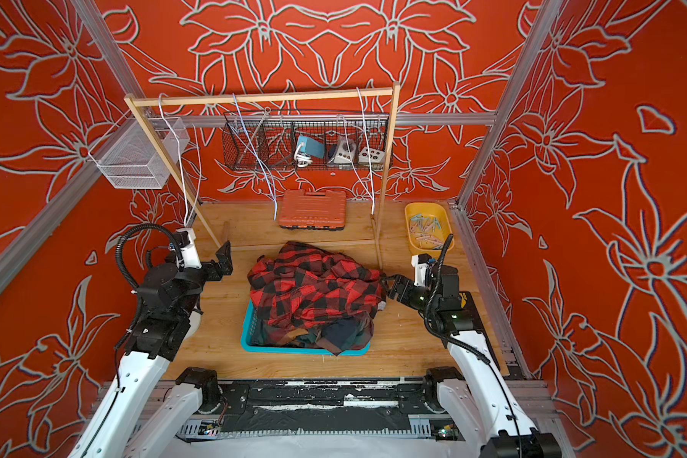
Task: Remove the clothespins securing long-sleeve shirts to the hanger
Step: Adjust the long-sleeve shirt at the bin.
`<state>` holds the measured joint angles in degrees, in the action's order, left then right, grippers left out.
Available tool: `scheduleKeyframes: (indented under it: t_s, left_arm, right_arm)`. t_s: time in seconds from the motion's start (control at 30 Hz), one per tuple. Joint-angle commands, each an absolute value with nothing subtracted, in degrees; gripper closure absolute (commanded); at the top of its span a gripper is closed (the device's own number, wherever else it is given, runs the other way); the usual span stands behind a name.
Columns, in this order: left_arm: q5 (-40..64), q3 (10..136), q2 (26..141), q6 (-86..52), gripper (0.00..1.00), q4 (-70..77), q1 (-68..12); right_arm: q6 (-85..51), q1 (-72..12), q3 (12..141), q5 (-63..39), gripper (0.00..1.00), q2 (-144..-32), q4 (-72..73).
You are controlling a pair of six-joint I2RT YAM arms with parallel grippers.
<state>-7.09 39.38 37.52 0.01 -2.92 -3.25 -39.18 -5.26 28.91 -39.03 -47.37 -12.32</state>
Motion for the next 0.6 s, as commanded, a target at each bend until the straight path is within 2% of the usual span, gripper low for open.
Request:
scheduleKeyframes:
  t_s: [0.0,0.2,0.33,0.4,0.57]
  left_arm:
    - [-5.91,41.2,37.26,-0.15,0.01,-2.11,-2.8]
    - [-6.13,41.03,37.6,0.04,0.01,-1.93,-2.8]
    - [-6.59,40.87,37.47,0.09,0.01,-1.76,-2.79]
    - [-6.57,40.7,37.44,0.0,0.01,-1.67,-2.78]
    - [-6.84,40.45,37.35,0.26,0.01,-1.58,-2.77]
  right_arm:
    - [-42.44,-4.91,26.19,-44.8,0.18,-48.53,-4.62]
    - [-49.23,-5.24,20.82,-49.73,0.18,-53.49,11.73]
    - [-50.45,-7.04,21.48,-50.41,0.24,-55.69,16.54]
    - [-51.26,-7.74,22.16,-50.72,0.34,-56.32,18.33]
    - [-51.58,-9.25,23.93,-50.52,0.74,-56.82,19.98]
